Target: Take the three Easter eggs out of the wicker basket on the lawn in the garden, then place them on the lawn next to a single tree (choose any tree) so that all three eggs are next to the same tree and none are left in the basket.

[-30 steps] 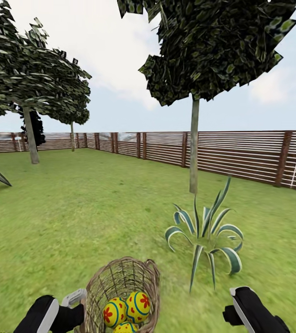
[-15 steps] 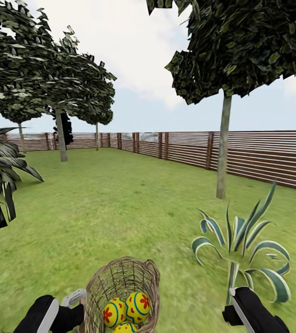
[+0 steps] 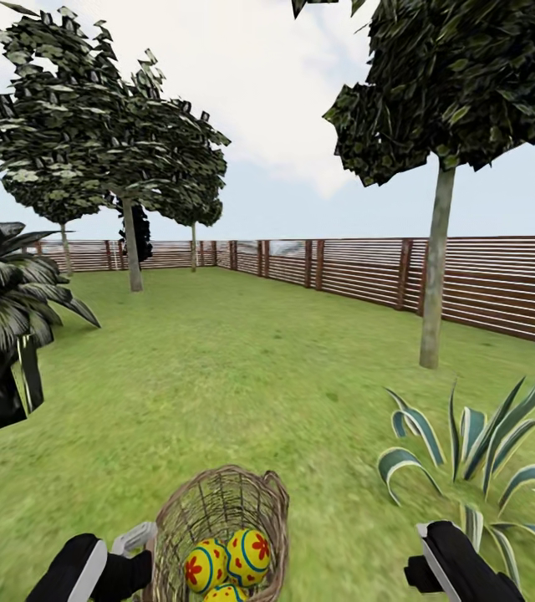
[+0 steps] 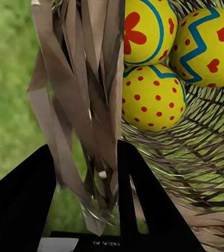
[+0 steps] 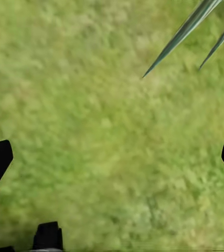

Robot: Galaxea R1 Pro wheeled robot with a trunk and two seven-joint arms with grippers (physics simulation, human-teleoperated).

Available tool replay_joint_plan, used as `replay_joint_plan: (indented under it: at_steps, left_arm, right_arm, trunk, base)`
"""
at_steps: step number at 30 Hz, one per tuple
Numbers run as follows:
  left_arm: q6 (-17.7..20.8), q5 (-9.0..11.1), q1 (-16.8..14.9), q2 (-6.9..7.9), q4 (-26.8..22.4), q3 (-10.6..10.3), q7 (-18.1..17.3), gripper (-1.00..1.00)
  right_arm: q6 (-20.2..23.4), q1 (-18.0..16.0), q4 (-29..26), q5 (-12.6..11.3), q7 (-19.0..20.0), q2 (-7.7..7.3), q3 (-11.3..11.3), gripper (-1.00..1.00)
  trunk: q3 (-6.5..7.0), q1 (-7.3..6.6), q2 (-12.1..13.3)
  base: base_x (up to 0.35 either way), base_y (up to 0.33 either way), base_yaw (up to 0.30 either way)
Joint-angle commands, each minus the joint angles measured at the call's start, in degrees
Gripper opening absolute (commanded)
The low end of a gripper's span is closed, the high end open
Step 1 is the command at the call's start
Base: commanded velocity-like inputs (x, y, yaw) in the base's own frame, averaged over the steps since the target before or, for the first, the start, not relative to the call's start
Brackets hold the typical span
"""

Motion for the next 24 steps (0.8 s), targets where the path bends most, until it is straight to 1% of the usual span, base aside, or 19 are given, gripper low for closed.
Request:
replay_joint_plan:
  at_steps: [1, 9, 11, 18, 24]
  left_arm:
    - [0.30, 1.07, -0.05, -0.03, -0.10, 0.20, -0.45, -1.00]
    - [0.34, 1.07, -0.06, 0.02, -0.15, 0.20, -0.52, -1.00]
    - [0.38, 1.07, -0.06, -0.02, -0.15, 0.20, -0.52, -1.00]
    - [0.39, 1.07, -0.06, 0.05, -0.15, 0.20, -0.61, -1.00]
    - [0.39, 1.07, -0.06, 0.06, -0.15, 0.21, -0.61, -1.00]
  right_arm:
    - [0.25, -0.05, 0.15, -0.19, -0.27, -0.01, 0.28, 1.00]
    - [0.25, -0.06, 0.24, 0.11, -0.27, 0.10, 0.36, 1.00]
    - [0.23, -0.05, 0.24, 0.12, -0.47, 0.10, 0.36, 1.00]
    - [0.25, -0.05, 0.24, 0.12, -0.53, 0.10, 0.36, 1.00]
    - [0.25, -0.05, 0.24, 0.09, -0.45, 0.01, 0.32, 1.00]
  trunk:
    - [-0.06, 0.04, -0.04]
    - [-0.06, 0.04, -0.04]
    - [-0.06, 0.04, -0.04]
    - [-0.06, 0.04, -0.04]
    - [-0.06, 0.04, -0.04]
  base:
    - [0.335, -0.070, -0.061]
    - [0.335, -0.032, -0.005]
    - [0.336, 0.090, 0.172]
    - [0.335, 0.025, 0.281]
    - [0.334, 0.000, 0.030]
